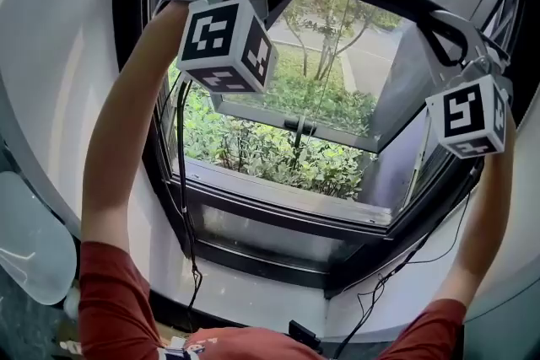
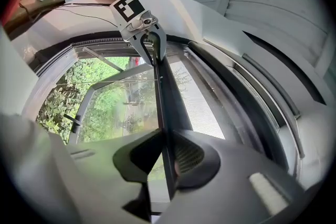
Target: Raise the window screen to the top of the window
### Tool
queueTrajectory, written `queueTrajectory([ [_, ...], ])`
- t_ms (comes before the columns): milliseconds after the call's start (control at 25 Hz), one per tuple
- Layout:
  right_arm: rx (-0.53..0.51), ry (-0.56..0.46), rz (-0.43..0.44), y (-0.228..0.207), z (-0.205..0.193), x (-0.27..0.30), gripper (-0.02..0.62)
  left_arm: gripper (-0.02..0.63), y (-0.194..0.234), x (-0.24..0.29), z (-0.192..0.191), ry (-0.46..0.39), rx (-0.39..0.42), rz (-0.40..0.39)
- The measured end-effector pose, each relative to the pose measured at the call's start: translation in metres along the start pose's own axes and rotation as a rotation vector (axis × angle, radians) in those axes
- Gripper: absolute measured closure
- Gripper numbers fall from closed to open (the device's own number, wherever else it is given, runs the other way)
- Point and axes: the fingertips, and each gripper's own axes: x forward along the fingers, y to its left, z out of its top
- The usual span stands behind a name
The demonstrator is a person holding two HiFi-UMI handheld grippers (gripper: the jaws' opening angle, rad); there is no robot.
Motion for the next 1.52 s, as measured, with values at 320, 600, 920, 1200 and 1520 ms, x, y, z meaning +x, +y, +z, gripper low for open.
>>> queueTrajectory([
  [320, 0.009, 0.001, -0.011, -0.046, 0.007, 0.014, 0.515, 0.525, 0.044, 0.015, 0.001, 0.0, -0.009, -0.038],
  [600, 0.002, 0.01, -0.031, -0.079, 0.008, 0.024, 0.512, 0.525, 0.077, 0.03, 0.004, -0.003, -0.01, -0.006],
  [920, 0.003, 0.01, -0.059, -0.102, 0.009, 0.031, 0.509, 0.525, 0.098, 0.039, 0.005, -0.003, 0.006, 0.016],
  [1200, -0.001, 0.014, -0.088, -0.137, 0.018, 0.038, 0.506, 0.522, 0.137, 0.044, 0.012, 0.0, 0.017, 0.06],
  [1520, 0.009, 0.026, -0.104, -0.165, 0.021, 0.046, 0.503, 0.52, 0.163, 0.054, 0.014, 0.005, 0.013, 0.081],
])
